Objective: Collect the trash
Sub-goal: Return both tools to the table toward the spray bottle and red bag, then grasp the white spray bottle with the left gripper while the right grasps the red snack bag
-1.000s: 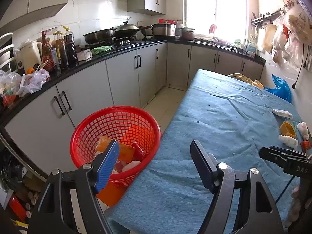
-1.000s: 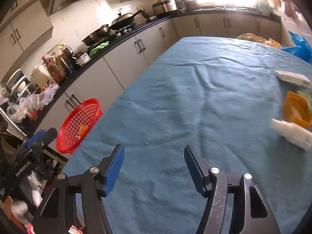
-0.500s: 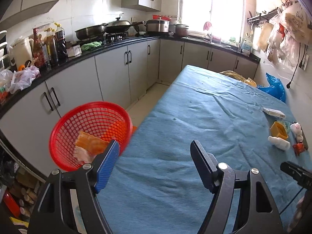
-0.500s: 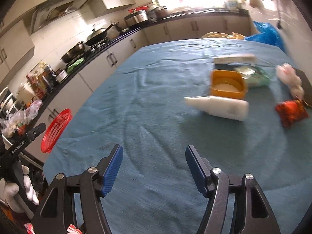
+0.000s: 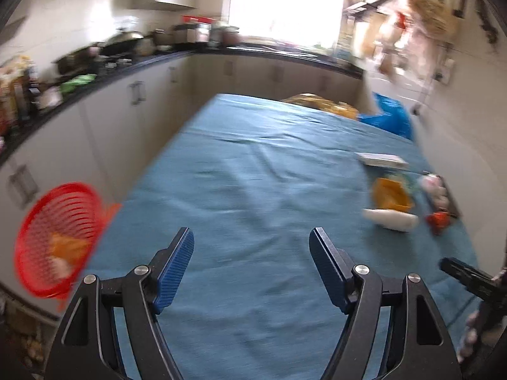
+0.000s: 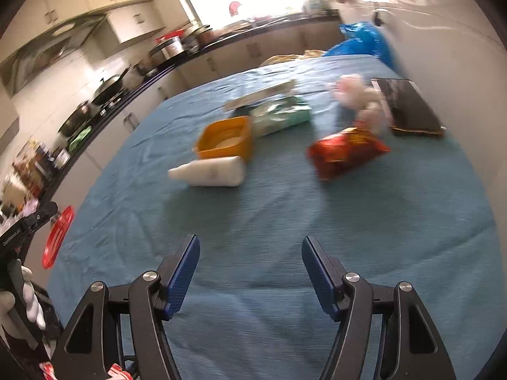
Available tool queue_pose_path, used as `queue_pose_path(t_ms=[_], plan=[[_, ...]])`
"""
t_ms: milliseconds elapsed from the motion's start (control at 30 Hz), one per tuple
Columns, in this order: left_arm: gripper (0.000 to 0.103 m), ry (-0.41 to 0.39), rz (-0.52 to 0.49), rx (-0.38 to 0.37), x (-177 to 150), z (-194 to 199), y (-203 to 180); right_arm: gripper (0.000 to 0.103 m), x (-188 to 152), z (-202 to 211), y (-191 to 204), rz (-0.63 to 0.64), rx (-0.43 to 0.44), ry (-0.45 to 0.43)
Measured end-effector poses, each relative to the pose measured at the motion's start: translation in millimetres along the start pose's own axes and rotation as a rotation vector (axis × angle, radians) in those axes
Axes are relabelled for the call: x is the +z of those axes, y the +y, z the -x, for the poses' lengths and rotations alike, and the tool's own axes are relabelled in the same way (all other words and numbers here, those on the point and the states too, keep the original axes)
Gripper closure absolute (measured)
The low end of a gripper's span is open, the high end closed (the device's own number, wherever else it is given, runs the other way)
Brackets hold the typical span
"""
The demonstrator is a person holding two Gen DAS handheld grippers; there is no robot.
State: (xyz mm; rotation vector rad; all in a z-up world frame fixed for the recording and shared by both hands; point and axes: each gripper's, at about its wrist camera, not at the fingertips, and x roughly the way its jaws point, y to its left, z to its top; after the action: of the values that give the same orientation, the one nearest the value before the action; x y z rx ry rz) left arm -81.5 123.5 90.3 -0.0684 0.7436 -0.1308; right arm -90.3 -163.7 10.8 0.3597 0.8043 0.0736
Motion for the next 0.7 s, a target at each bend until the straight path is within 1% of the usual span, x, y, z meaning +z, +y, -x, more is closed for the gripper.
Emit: queue_pose_path(t_ms=[33, 133, 200, 267, 300, 367, 467, 567, 633, 700], plan=[[0.029, 0.008, -0.016, -0.034, 2.9, -6.5, -10.1, 0.032, 1.0, 1.7, -4.6, -0.007, -0.006, -0.003], [0.029, 0.034, -0.062, -0.092, 9.5, -23.0, -37.1, 0.031, 4.8, 7.4, -15.5, -0.014, -0.022, -0.013], [0.029, 0.047, -0.120, -0.155, 14.3, -35.3, -61.2, 0.030, 11.0, 9.7, -22.2, -0.016, -0.038, -0.019], [0.028, 0.057, -0.171, -0.203, 17.3, -46.5, -81.3, 0.027, 18.3, 10.1, -30.7, -0.028, -0.048, -0.020], [0.027, 0.067, -0.204, -0.233, 19.4, -55.8, -94.0, 0.025, 22.7, 9.7, -34.5, -0.040, -0.049, -0.020], [0.027, 0.097, -0.248, -0.282, 21.4, -73.8, -113.2, 0.025, 33.4, 6.8, -45.2, -0.081, -0.035, -0.011], [0.027, 0.144, -0.300, -0.326, 22.2, -101.0, -138.9, 0.024, 47.8, -2.1, -57.5, -0.141, -0.005, 0.011], [0.027, 0.172, -0.374, -0.336, 19.4, -123.4, -161.0, 0.024, 57.1, -11.1, -68.0, -0.209, 0.022, 0.033], [0.027, 0.182, -0.422, -0.338, 16.3, -131.6, -171.1, 0.023, 61.5, -17.4, -72.7, -0.241, 0.031, 0.046], [0.027, 0.219, -0.451, -0.372, 12.9, -138.1, -182.2, 0.023, 65.9, -25.5, -78.4, -0.278, 0.021, 0.059]])
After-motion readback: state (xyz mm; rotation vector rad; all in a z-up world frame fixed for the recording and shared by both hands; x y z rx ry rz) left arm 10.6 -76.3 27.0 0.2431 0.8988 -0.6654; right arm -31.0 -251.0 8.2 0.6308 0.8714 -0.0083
